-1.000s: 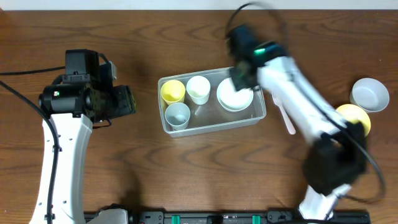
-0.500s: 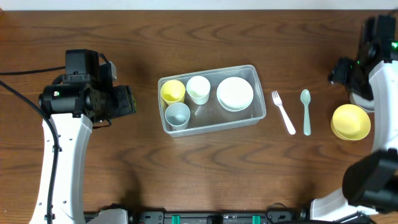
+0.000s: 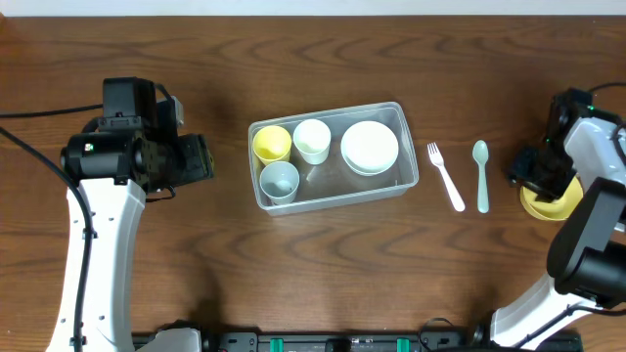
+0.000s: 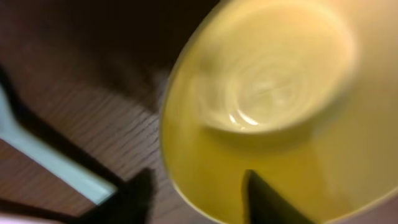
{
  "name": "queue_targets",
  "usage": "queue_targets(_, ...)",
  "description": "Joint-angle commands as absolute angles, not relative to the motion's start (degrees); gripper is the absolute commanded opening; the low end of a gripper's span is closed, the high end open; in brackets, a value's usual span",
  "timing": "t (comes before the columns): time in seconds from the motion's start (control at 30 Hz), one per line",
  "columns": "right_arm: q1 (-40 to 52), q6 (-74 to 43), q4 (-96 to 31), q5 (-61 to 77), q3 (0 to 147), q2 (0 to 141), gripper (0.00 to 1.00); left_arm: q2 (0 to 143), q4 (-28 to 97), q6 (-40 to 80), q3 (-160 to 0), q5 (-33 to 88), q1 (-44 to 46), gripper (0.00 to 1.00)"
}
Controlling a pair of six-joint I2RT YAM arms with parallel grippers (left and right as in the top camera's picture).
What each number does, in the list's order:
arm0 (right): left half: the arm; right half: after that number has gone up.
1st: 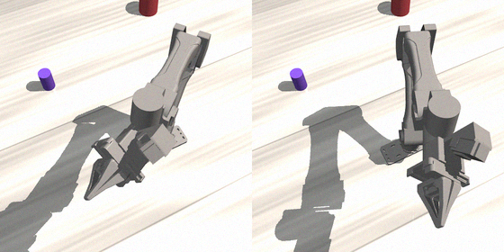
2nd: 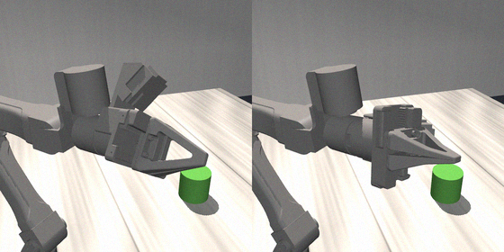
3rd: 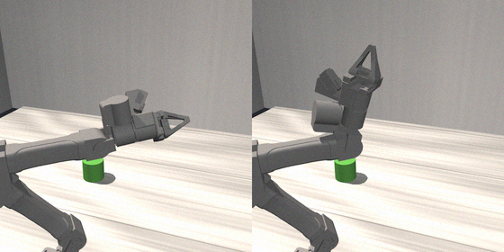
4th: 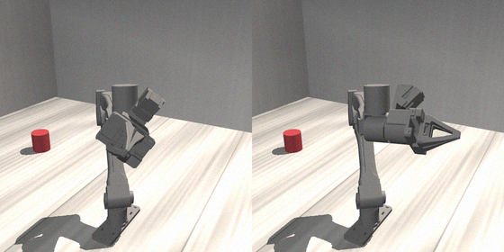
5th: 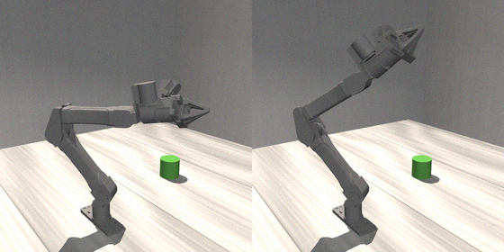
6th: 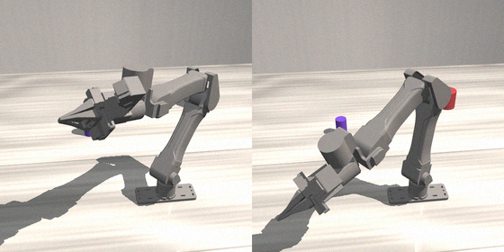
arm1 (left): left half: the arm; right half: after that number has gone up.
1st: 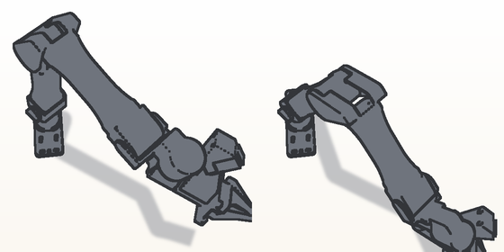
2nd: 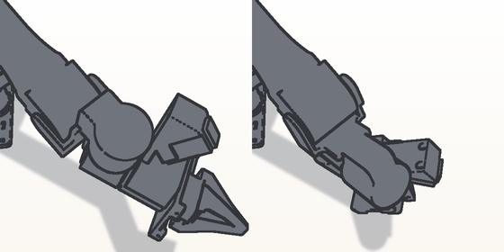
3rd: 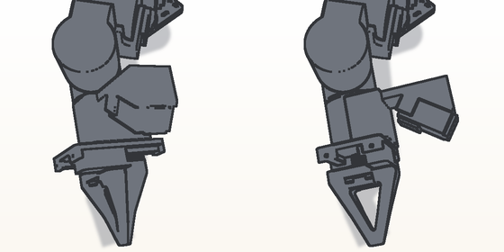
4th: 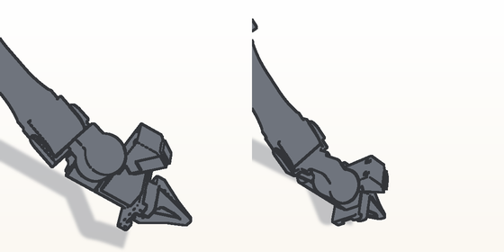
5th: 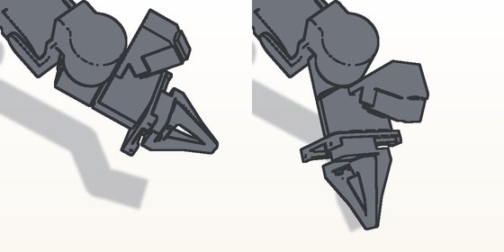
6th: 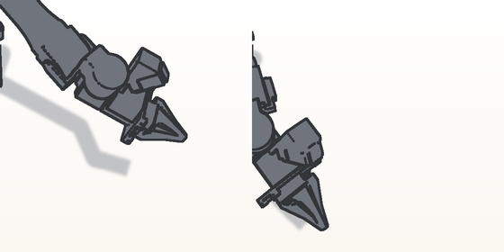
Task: Pack container
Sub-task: 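Grasp the yellow bowl with the right gripper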
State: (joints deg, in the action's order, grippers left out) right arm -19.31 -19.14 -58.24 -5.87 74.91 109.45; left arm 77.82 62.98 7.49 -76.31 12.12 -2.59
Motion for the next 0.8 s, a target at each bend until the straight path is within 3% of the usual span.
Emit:
queue_targets(0.0,-19.4,-19.2,-57.6,-5.5,74.3,109.7,0.18,77.7,63.1,7.1,-76.2,12.8,-2.9,0.63)
queue_targets(0.1,-19.4,-19.3,-57.4,-5.5,74.3,109.7,0.01,77.7,63.1,7.1,-76.2,12.8,-2.9,0.63)
queue_targets(0.53,-16.7,-14.9,-58.1,5.7,79.2,103.0,0.01,77.7,63.1,7.1,-76.2,12.8,-2.9,0.63)
queue_targets(0.77,-4.6,-5.9,-57.8,7.1,85.5,92.4,0.01,77.7,63.1,7.1,-76.2,12.8,-2.9,0.63)
